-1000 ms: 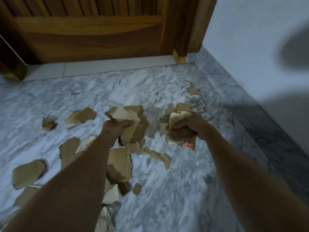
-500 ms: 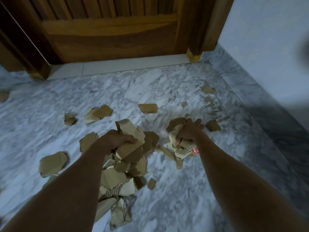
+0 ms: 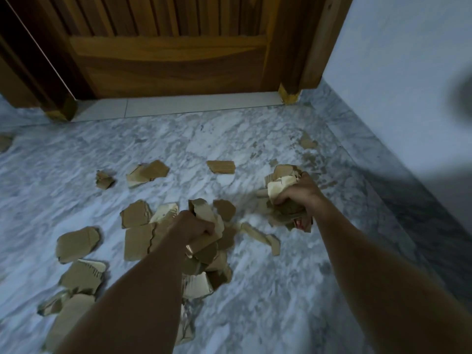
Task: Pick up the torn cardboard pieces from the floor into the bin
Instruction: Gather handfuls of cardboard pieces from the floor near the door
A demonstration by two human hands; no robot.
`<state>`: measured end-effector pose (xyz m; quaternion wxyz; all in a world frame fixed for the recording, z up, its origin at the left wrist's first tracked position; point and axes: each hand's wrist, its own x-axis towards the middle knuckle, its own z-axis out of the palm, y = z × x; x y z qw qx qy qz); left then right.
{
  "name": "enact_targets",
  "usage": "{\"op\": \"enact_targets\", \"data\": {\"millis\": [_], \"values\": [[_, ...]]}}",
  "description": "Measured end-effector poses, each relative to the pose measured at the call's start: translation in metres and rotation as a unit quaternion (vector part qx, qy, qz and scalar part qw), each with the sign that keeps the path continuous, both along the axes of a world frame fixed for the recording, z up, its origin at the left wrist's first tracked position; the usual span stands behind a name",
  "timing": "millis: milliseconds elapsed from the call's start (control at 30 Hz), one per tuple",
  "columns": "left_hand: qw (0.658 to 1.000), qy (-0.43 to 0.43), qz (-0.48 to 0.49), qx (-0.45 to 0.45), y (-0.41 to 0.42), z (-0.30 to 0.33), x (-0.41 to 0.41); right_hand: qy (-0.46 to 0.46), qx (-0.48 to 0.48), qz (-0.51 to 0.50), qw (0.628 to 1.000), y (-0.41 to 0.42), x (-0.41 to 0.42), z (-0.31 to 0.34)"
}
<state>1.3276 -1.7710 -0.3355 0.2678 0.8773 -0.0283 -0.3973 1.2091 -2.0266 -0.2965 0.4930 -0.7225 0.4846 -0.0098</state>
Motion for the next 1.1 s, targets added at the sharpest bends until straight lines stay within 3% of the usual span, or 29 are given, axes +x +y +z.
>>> {"op": "enact_targets", "data": {"millis": [167,267,367,467,533,600,800,1000,1100], "values": [[0.996,0.047,0.003,-0.070,-0.022,0.030,0.025,-0.064,0.029,-0.045,0.997,-0.011,-0.006,0.006],[0.984,0.061,0.058,-0.158,-0.046,0.058,0.048,-0.096,0.056,-0.105,0.988,-0.021,0.000,0.015],[0.953,0.066,0.155,-0.251,-0.069,0.081,0.062,-0.129,0.102,-0.149,0.975,-0.025,0.008,0.029],[0.912,0.079,0.245,-0.320,-0.091,0.095,0.060,-0.089,0.015,-0.162,0.983,-0.018,0.025,0.045],[0.906,0.095,0.255,-0.325,-0.104,0.101,0.049,-0.053,-0.029,-0.155,0.986,-0.007,0.036,0.059],[0.905,0.094,0.249,-0.331,-0.113,0.111,0.036,-0.034,-0.008,-0.120,0.992,0.011,0.047,0.070],[0.910,0.081,0.238,-0.330,-0.137,0.108,0.032,0.029,-0.048,-0.176,0.983,0.010,0.073,0.049],[0.874,0.208,0.286,-0.334,-0.178,0.073,0.024,-0.027,-0.040,-0.107,0.993,-0.053,0.061,0.014],[0.885,0.196,0.284,-0.313,-0.203,0.064,0.024,-0.084,-0.028,-0.082,0.993,-0.111,0.050,0.002]]}}
